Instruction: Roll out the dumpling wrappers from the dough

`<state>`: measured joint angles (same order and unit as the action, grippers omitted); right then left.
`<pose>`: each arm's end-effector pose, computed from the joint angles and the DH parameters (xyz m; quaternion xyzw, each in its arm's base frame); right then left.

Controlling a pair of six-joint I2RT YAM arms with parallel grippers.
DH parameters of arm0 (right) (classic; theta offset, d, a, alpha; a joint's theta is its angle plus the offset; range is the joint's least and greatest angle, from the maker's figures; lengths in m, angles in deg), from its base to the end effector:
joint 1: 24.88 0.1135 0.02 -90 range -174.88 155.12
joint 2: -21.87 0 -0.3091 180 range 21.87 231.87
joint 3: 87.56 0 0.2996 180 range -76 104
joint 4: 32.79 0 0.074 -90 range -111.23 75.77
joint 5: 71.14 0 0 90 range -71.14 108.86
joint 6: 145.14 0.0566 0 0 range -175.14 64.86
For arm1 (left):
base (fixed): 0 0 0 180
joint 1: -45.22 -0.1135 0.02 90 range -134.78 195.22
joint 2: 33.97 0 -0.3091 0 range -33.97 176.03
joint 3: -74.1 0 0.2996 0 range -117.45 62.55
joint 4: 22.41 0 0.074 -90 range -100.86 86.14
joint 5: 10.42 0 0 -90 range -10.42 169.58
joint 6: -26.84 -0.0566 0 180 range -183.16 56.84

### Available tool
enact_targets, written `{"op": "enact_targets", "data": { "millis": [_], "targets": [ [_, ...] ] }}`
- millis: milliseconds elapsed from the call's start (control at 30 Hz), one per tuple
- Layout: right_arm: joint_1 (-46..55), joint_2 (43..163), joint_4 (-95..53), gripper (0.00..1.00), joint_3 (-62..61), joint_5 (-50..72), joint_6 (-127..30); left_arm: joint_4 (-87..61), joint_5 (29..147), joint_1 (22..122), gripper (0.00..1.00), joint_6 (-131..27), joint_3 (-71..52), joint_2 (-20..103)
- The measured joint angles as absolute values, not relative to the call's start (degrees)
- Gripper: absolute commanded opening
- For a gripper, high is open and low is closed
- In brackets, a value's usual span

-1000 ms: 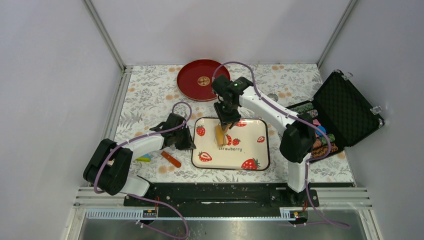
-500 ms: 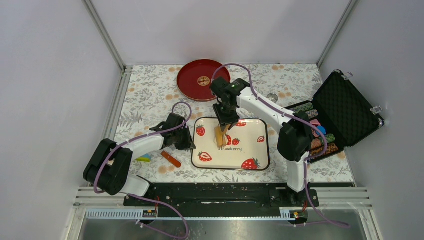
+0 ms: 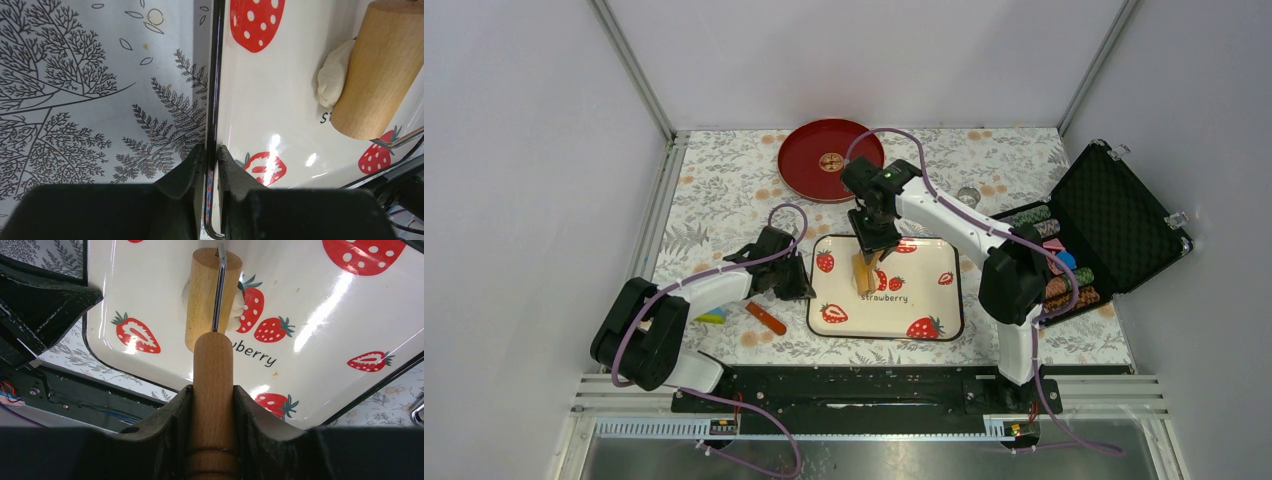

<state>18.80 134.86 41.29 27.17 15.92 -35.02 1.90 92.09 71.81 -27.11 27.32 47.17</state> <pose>0.3450 0.3335 0.2828 -0.2055 0.9662 0.1026 0.1169 0.2511 -0.1394 0.1394 -0.0496 0.9563 -0.2291 0.1748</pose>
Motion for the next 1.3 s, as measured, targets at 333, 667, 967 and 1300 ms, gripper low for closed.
{"op": "enact_targets", "data": {
  "millis": [333, 667, 967, 1300],
  "targets": [
    [19.4, 134.5, 40.7, 0.00, 26.5, 16.4, -34.3, 1.9, 92.1, 71.8, 0.00, -27.1, 27.3, 47.2],
    [19.6, 134.5, 40.2, 0.00, 26.2, 16.3, -34.1, 1.9, 92.1, 71.8, 0.00, -27.1, 27.3, 47.2],
    [19.7, 134.0, 39.3, 0.00, 25.0, 16.3, -33.9, 1.9, 92.1, 71.8, 0.00, -27.1, 27.3, 47.2],
    [19.8, 132.6, 37.2, 0.00, 22.6, 16.2, -33.4, 1.9, 92.1, 71.8, 0.00, -27.1, 27.3, 47.2]
  ]
}}
